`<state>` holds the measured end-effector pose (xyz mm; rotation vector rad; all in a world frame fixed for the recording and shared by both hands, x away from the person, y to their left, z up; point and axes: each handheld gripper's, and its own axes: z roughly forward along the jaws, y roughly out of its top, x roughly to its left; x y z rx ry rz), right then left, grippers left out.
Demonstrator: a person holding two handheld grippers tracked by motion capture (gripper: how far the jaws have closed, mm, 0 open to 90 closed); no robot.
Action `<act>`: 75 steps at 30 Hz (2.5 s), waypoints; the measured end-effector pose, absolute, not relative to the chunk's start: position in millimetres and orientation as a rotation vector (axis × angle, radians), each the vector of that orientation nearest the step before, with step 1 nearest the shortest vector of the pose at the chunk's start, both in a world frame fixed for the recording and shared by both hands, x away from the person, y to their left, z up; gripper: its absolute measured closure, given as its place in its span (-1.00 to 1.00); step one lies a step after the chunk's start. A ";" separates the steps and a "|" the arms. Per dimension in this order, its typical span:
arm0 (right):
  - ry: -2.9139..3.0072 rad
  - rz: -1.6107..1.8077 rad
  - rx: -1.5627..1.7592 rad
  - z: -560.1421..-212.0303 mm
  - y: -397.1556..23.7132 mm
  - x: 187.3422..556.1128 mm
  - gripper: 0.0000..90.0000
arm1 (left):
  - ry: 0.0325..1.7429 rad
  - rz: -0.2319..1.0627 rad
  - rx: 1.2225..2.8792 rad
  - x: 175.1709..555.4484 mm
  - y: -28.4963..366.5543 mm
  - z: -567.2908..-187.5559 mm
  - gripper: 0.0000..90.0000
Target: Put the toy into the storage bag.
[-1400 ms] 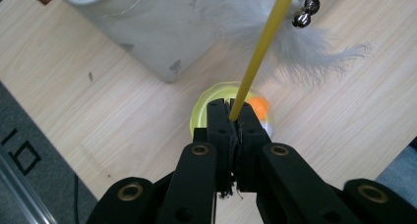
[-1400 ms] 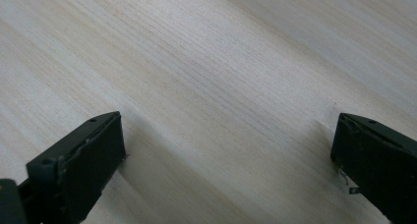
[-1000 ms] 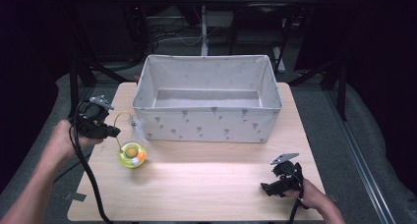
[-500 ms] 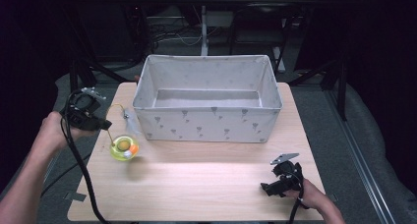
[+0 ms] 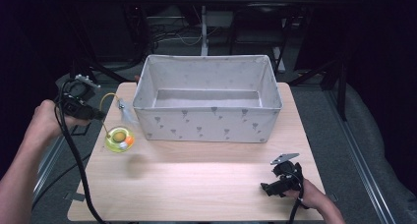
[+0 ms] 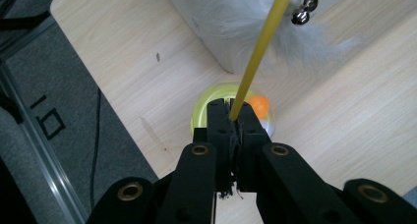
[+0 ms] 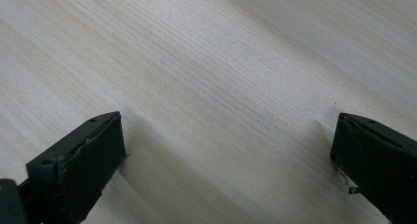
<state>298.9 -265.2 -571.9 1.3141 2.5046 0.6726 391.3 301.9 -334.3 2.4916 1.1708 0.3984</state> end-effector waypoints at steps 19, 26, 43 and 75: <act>2.507 0.669 1.317 -571.7 -265.1 298.9 -1.00 | 1.215 0.444 2.493 402.5 310.2 -307.9 0.95; 2.508 0.669 1.317 -571.7 -265.1 298.9 -1.00 | 1.223 0.471 2.491 405.1 310.7 -298.5 0.95; 2.507 0.670 1.317 -571.7 -265.1 298.9 -1.00 | 1.231 0.546 2.481 413.0 308.2 -269.2 0.96; 2.503 0.674 1.314 -572.0 -265.3 298.8 -1.00 | 1.185 0.734 2.417 433.5 285.3 -183.3 0.95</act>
